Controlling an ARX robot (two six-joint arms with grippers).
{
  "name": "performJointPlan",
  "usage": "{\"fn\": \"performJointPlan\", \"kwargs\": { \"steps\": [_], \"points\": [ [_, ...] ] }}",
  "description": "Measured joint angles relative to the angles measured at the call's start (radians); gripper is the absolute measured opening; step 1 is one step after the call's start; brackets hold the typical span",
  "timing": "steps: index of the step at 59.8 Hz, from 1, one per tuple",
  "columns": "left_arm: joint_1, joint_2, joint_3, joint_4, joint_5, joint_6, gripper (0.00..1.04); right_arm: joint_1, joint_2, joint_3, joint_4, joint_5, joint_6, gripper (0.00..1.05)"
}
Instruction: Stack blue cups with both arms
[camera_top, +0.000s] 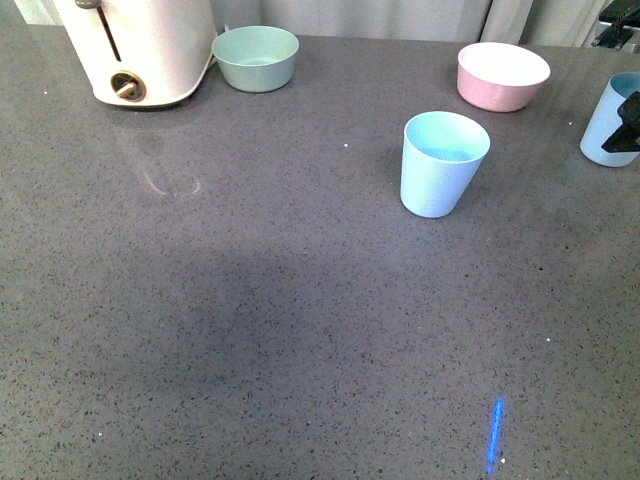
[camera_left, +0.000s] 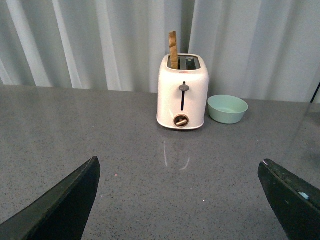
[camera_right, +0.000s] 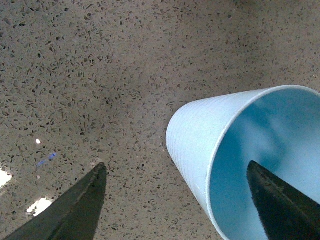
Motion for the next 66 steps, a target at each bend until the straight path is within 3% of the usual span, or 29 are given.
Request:
{"fn": "performJointPlan", "kwargs": {
  "steps": [16,26,45,54,66],
  "points": [
    [0.0,0.0,0.0,0.0,0.0,0.0,0.96,-0.016,-0.011,-0.006,-0.029,-0.017,0.022,0.01],
    [0.0,0.0,0.0,0.0,0.0,0.0,0.96,-0.032,-0.059,-0.041,-0.056,-0.047,0.012,0.02],
    [0.0,0.0,0.0,0.0,0.0,0.0,0.96,-0.027,-0.341,-0.149,-0.262,-0.269,-0.127,0.02],
    [0.0,0.0,0.0,0.0,0.0,0.0,0.96,0.045,-0.466,-0.175,-0.328,-0.343,-0.137,0.02],
    [0.0,0.0,0.0,0.0,0.0,0.0,0.96,0.198,-0.525,-0.218,-0.317,-0.312,-0.12,0.02]
  ]
}}
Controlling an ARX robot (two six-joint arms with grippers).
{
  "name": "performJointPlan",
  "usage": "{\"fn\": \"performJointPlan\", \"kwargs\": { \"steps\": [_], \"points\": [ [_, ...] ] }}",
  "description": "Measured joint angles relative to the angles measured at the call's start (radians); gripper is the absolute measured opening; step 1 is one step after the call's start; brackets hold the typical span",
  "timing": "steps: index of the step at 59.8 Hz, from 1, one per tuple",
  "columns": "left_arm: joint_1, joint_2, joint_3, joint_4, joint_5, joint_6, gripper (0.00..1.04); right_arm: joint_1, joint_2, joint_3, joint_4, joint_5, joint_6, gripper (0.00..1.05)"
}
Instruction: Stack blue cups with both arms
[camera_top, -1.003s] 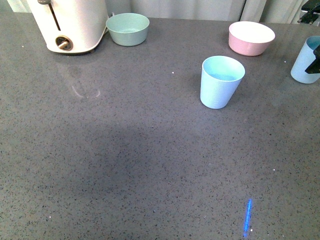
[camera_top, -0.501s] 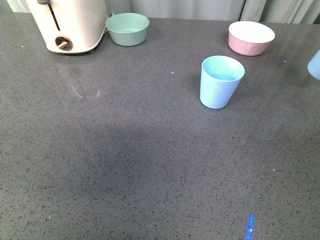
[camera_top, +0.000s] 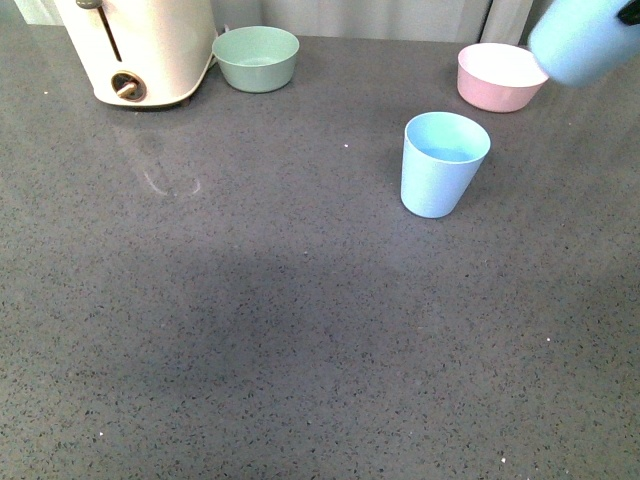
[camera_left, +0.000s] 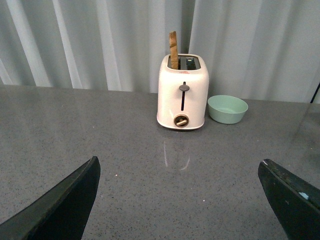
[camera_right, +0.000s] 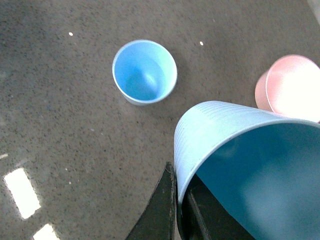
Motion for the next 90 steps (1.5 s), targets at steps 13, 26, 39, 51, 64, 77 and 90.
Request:
{"fn": "performJointPlan", "kwargs": {
  "steps": [13,26,39,51,64,77,90],
  "points": [
    [0.0,0.0,0.0,0.0,0.0,0.0,0.96,0.12,0.034,-0.001,0.014,0.071,0.032,0.02],
    [0.0,0.0,0.0,0.0,0.0,0.0,0.96,0.169,0.109,0.029,0.025,0.128,0.071,0.02],
    [0.0,0.0,0.0,0.0,0.0,0.0,0.96,0.187,0.173,0.062,0.047,0.153,0.098,0.02],
    [0.0,0.0,0.0,0.0,0.0,0.0,0.96,0.196,0.212,0.071,0.063,0.176,0.101,0.02],
    [0.0,0.0,0.0,0.0,0.0,0.0,0.96,0.197,0.232,0.072,0.076,0.191,0.111,0.02],
    [0.0,0.0,0.0,0.0,0.0,0.0,0.96,0.2,0.234,0.088,0.1,0.198,0.14,0.31],
    [0.0,0.0,0.0,0.0,0.0,0.0,0.96,0.19,0.214,0.093,0.147,0.197,0.198,0.73]
  ]
}}
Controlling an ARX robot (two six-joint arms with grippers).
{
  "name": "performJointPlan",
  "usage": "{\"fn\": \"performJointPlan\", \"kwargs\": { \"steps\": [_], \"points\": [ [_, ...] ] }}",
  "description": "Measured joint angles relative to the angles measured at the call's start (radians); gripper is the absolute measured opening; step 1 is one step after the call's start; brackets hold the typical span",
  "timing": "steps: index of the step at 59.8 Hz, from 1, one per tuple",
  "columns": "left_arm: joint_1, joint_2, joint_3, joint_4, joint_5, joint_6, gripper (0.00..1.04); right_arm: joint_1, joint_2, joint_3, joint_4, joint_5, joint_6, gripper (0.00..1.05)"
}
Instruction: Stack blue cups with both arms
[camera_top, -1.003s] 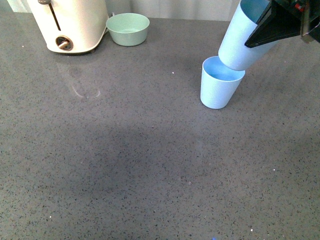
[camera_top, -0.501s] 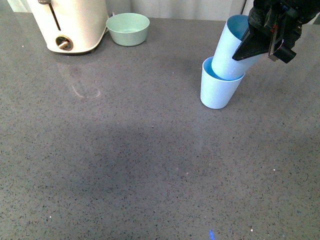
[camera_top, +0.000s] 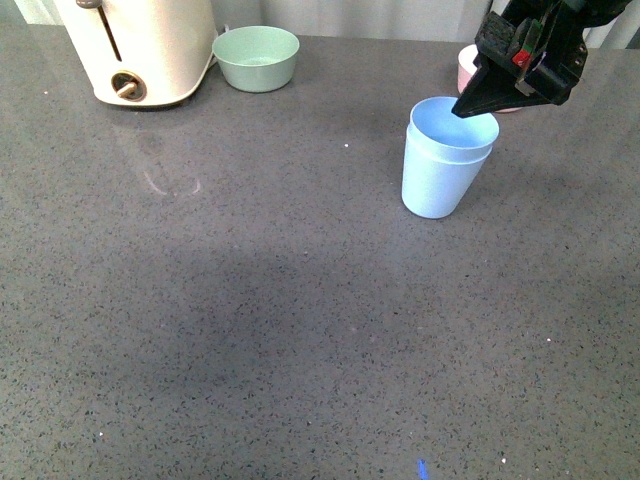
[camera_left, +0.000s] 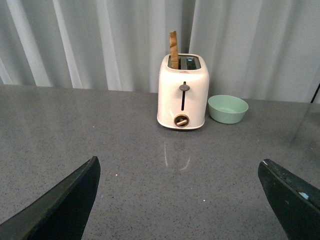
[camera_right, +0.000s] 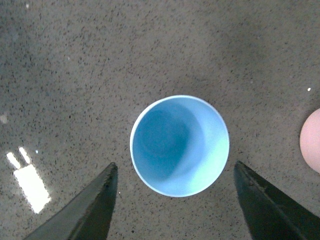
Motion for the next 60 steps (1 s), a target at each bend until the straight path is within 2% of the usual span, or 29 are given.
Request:
{"fn": "performJointPlan", "kwargs": {
  "steps": [10,22,27,35,42,46,48,49,53,57,60],
  "points": [
    [0.0,0.0,0.0,0.0,0.0,0.0,0.96,-0.028,-0.114,-0.058,0.057,-0.02,0.023,0.97],
    [0.0,0.0,0.0,0.0,0.0,0.0,0.96,-0.087,-0.403,-0.248,0.191,-0.132,0.173,0.96],
    [0.0,0.0,0.0,0.0,0.0,0.0,0.96,-0.11,-0.513,-0.322,0.243,-0.149,0.261,0.96],
    [0.0,0.0,0.0,0.0,0.0,0.0,0.96,-0.128,-0.703,-0.45,0.31,-0.068,0.346,0.96],
    [0.0,0.0,0.0,0.0,0.0,0.0,0.96,-0.128,-0.898,-0.612,0.366,0.062,0.46,0.96],
    [0.0,0.0,0.0,0.0,0.0,0.0,0.96,-0.129,-0.927,-0.639,0.371,0.073,0.493,0.96],
    [0.0,0.0,0.0,0.0,0.0,0.0,0.96,-0.122,-0.94,-0.658,0.413,0.12,0.534,0.94],
    [0.0,0.0,0.0,0.0,0.0,0.0,0.96,-0.115,-0.95,-0.687,0.48,0.181,0.565,0.9],
    [0.0,0.0,0.0,0.0,0.0,0.0,0.96,-0.11,-0.991,-0.797,0.687,0.315,0.666,0.79],
    [0.0,0.0,0.0,0.0,0.0,0.0,0.96,-0.124,-1.036,-0.903,0.823,0.345,0.747,0.67],
    [0.0,0.0,0.0,0.0,0.0,0.0,0.96,-0.135,-1.062,-0.953,0.86,0.344,0.771,0.6]
  ]
}}
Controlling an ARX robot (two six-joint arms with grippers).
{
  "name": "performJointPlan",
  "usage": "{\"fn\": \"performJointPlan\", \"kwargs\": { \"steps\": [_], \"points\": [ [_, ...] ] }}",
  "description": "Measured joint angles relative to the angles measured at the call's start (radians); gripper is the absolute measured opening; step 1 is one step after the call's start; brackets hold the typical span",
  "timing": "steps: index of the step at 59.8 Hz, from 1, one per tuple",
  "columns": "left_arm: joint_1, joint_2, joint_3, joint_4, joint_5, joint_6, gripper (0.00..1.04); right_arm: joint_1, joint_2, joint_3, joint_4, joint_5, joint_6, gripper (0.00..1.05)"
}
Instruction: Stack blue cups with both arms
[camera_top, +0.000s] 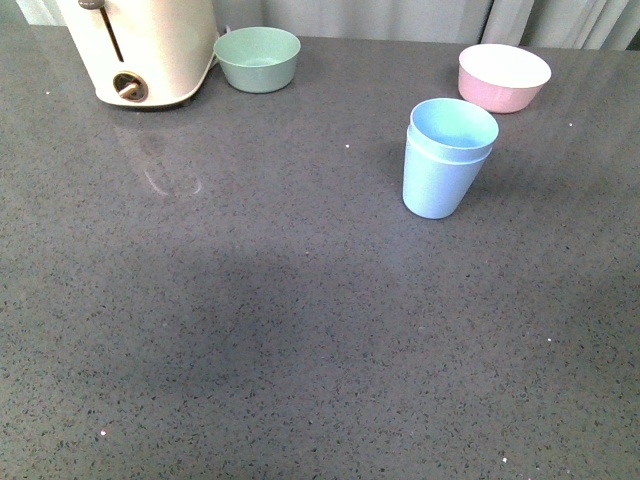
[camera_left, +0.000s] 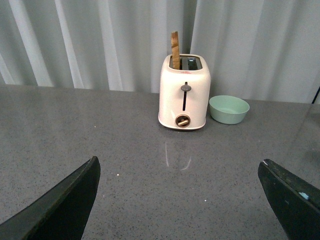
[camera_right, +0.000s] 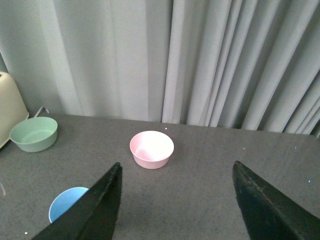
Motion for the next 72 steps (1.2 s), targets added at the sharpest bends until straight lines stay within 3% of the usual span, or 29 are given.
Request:
{"fn": "performJointPlan", "kwargs": {
  "steps": [17,20,28,72],
  "points": [
    [0.0,0.0,0.0,0.0,0.0,0.0,0.96,-0.051,-0.132,-0.226,0.079,-0.053,0.047,0.1],
    [0.0,0.0,0.0,0.0,0.0,0.0,0.96,-0.084,-0.159,-0.256,0.083,-0.112,0.045,0.01],
    [0.0,0.0,0.0,0.0,0.0,0.0,0.96,-0.138,-0.212,-0.318,0.089,-0.131,0.051,0.02],
    [0.0,0.0,0.0,0.0,0.0,0.0,0.96,-0.14,-0.467,-0.472,-0.006,-0.138,0.051,0.02]
  ]
}}
